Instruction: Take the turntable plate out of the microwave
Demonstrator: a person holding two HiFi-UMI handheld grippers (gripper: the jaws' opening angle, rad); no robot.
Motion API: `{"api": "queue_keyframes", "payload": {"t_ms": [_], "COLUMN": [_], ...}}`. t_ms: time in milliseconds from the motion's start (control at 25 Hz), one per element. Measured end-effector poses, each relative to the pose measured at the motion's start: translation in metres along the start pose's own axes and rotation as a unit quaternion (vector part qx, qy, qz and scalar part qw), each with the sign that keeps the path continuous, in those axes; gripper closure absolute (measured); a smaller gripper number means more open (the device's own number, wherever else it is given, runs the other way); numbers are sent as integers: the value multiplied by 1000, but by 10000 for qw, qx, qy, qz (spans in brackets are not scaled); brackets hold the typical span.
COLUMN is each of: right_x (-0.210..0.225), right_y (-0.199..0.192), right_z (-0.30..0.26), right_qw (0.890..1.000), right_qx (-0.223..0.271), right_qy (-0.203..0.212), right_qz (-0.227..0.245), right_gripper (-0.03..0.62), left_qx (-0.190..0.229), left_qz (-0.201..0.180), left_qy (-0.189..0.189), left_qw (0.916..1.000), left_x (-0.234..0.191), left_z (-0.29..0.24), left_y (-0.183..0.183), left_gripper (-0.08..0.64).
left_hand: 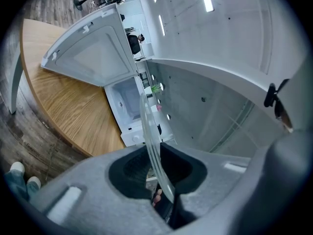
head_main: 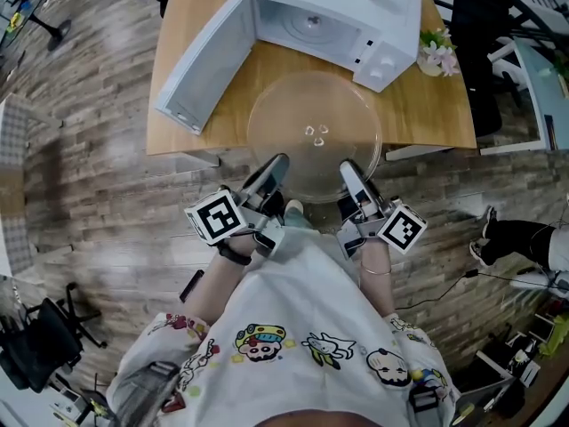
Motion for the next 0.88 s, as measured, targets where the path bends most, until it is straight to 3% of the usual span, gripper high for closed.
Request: {"api": "queue_keyframes", "payload": {"t_ms": [160, 880], "right_x": [-1, -5], "right_y": [1, 1], "right_z": [0, -3], "right_qw": [10000, 10000], "right_qx": [-8, -4], "right_qy": [7, 5], "right_qz": [27, 37], "right_gripper": [495, 495], "left_qx": [-27, -84], "left_qz": [-136, 46], "left_qy": [-125, -89], "left_qw": [9998, 9999], "left_x": [5, 4], "left_z": [-1, -1], "left_y": [2, 4], "left_gripper": [506, 506]}}
Point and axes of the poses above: the fingertips, and each gripper's own axes: z backward along the fingers, x to its right, y out of its top, the point moved 1 cm from there along z, backward along the fingers, and after that the axes turned 8 degrees about x, right-handed, at the moved point
